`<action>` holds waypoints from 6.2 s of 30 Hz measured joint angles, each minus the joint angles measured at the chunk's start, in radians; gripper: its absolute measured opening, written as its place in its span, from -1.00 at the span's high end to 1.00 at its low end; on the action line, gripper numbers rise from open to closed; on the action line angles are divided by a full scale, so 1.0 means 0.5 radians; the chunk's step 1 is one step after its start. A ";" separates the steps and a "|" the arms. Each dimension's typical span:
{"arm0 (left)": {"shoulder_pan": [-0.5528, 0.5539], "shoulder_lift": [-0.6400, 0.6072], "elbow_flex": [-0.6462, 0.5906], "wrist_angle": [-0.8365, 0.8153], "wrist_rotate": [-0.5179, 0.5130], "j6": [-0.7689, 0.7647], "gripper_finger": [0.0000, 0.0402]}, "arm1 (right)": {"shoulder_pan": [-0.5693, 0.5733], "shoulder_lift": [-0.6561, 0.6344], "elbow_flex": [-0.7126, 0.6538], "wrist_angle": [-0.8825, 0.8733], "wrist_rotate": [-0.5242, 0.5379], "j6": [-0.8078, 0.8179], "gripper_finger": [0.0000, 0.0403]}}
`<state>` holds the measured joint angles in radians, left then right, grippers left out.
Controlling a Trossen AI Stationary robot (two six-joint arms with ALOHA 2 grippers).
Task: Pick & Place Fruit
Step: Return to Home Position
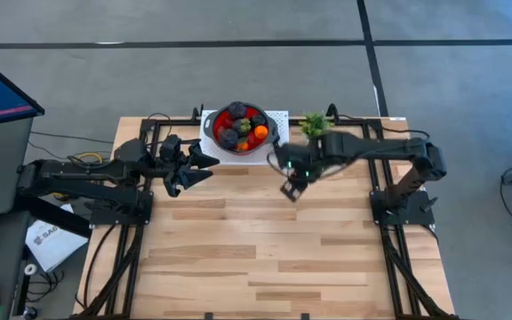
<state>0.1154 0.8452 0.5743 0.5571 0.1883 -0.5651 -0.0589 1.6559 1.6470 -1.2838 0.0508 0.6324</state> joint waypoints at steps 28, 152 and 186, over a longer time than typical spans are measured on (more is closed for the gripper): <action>0.000 0.015 -0.001 -0.143 -0.362 0.012 -0.18 | 0.316 -1.460 -1.028 1.242 -0.030 -0.849 0.75; -0.032 -1.437 -0.973 -0.155 -0.148 0.672 -0.18 | 0.122 -3.299 -3.279 2.596 -0.048 -1.316 0.75; -0.037 -1.691 -1.134 -1.080 -0.418 1.066 -0.18 | 0.122 -3.299 -3.280 2.596 -0.048 -1.316 0.75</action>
<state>0.0971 -0.0002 0.0074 0.0174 -0.0208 -0.0322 0.0021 0.0063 0.0071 0.0143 0.0269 -0.0257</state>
